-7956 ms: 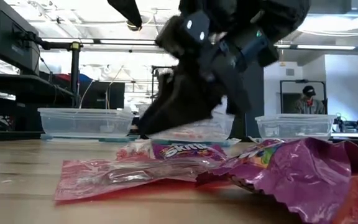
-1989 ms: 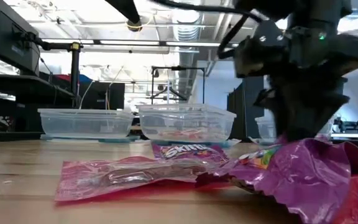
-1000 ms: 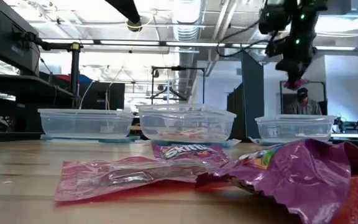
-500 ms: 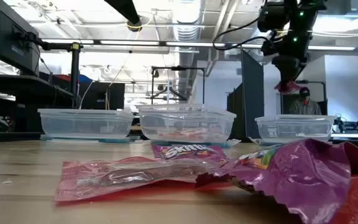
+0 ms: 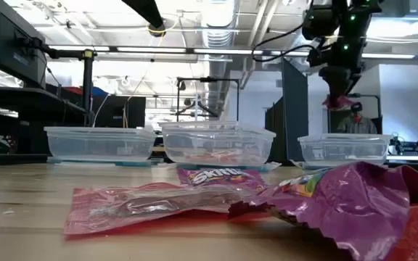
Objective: Sort candy
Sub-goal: Put the top right violet candy into the right transparent bin
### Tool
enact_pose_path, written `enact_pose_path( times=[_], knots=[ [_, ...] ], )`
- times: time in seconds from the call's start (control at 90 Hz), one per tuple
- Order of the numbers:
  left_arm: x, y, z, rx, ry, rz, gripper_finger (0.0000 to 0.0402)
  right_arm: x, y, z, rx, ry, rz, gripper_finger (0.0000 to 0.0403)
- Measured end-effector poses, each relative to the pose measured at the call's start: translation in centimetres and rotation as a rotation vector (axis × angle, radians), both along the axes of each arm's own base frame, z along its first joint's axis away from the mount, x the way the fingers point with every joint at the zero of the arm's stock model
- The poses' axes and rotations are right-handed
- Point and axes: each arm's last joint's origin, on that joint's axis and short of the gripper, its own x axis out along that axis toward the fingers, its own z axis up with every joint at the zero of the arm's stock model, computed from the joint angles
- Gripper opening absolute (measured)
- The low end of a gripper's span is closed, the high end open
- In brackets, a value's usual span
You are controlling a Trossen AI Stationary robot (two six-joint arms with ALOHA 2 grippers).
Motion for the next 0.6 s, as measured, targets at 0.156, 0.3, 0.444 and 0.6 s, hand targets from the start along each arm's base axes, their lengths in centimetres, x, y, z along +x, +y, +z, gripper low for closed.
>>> enact_pose_path(
  times=[0.156,0.3,0.444,0.6],
  knots=[
    [0.0,0.0,0.0,-0.001,-0.005,0.000,0.0134,-0.6,-0.7,-0.4,0.119,-0.064,-0.055,0.0196],
    [0.0,0.0,0.0,-0.001,-0.006,-0.001,0.0134,-1.3,-1.8,-0.6,0.115,-0.063,-0.116,0.0199],
    [0.0,0.0,0.0,-0.002,-0.006,0.000,0.0134,-1.6,-2.0,-0.6,0.124,-0.072,-0.129,0.0210],
    [0.0,0.0,0.0,-0.002,-0.006,0.000,0.0133,-1.9,-2.5,-0.6,0.207,-0.157,-0.137,0.0228]
  ],
)
